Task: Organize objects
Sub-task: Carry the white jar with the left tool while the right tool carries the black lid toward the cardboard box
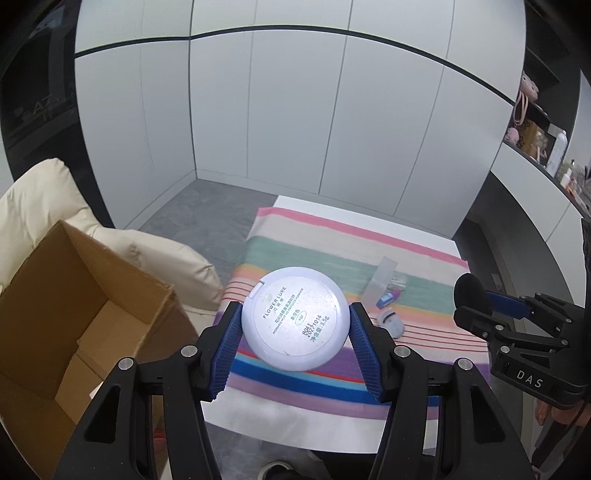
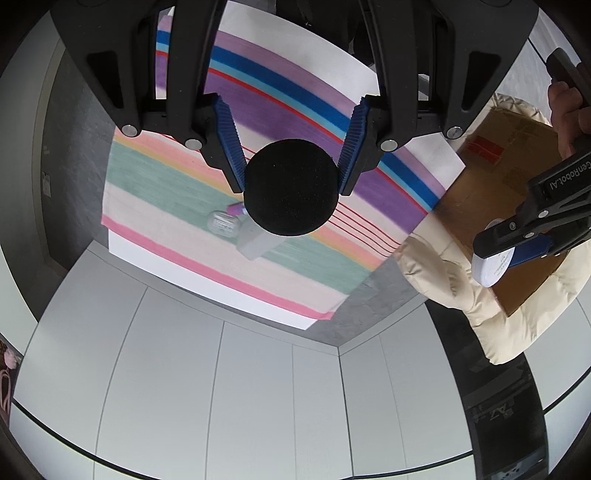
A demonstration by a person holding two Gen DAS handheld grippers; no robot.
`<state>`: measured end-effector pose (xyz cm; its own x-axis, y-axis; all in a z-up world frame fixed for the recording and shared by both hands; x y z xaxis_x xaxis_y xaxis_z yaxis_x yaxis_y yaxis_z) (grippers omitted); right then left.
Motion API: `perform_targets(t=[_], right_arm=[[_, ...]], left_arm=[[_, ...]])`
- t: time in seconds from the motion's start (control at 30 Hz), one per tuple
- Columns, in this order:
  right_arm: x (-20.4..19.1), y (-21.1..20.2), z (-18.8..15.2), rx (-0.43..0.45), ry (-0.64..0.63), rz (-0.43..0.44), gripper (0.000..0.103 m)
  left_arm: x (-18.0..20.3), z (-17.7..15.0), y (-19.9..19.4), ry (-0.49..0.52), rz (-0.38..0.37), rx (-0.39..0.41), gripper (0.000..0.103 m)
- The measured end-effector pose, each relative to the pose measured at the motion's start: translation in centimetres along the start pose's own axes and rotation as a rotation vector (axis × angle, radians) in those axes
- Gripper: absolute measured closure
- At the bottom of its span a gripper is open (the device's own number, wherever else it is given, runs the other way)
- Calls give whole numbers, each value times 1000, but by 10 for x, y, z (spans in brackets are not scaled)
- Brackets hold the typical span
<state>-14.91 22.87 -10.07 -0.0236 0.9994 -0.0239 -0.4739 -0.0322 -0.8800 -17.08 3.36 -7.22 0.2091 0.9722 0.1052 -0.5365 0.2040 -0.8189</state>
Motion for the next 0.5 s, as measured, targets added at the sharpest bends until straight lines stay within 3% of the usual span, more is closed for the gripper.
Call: perform_targets(t=[0.5], right_arm=[[-58,9,16,1,-64,48,51]], left_arm=[[-62,-13,-17,-83,64,16,44]])
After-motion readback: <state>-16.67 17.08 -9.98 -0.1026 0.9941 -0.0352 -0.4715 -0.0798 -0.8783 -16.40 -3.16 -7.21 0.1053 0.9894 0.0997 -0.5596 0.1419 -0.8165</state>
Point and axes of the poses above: each gripper's, at about its wrist camera, not at the fingertips, and y roughly the way its jaws point, x to its right, z to its top, the point moved 7 cm from there along y, roughly the way its jaws point, and after that the axes turned 9 degrees about -x, right-handed, at the moved point
